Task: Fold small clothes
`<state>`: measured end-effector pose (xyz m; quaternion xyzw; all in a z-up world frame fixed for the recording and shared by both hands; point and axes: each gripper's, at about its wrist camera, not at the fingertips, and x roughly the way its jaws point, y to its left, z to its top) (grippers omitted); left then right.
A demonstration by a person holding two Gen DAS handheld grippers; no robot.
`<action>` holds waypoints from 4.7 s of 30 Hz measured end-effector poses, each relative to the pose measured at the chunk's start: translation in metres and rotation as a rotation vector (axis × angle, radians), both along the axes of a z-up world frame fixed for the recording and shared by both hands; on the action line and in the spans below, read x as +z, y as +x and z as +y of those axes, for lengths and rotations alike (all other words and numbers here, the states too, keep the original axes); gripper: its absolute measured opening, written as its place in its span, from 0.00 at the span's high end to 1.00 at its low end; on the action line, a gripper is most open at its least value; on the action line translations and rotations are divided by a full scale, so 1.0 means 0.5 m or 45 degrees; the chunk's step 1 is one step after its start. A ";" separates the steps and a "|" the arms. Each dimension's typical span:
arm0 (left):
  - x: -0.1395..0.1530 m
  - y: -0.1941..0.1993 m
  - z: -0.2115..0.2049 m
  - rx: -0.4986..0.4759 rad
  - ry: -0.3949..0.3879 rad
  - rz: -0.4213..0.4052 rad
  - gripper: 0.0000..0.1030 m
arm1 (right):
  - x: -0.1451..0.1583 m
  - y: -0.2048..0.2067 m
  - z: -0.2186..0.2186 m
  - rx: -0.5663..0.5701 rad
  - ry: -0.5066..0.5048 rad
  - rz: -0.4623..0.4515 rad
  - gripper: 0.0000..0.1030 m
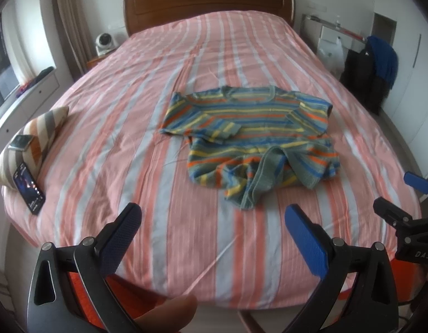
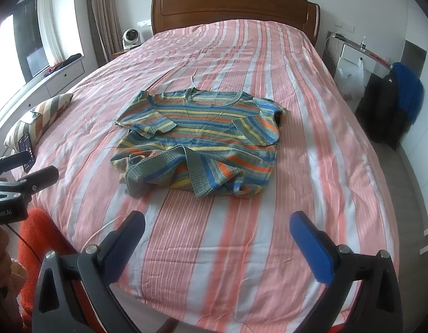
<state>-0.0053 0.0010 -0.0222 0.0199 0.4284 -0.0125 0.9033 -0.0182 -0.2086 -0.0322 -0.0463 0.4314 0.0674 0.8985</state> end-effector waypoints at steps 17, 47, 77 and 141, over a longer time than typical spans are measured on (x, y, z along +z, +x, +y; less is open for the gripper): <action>-0.004 0.000 -0.002 0.006 -0.003 0.010 0.00 | -0.007 0.001 -0.001 -0.010 0.002 0.009 0.00; -0.019 -0.004 -0.006 0.007 -0.002 0.035 0.00 | -0.020 -0.001 -0.012 -0.042 0.010 0.023 0.00; -0.021 -0.007 -0.011 0.008 -0.005 0.039 0.00 | -0.023 -0.002 -0.016 -0.060 -0.007 0.016 0.00; -0.265 0.070 0.098 -0.127 -0.475 0.271 0.24 | -0.182 0.089 -0.307 -0.278 0.870 0.216 0.96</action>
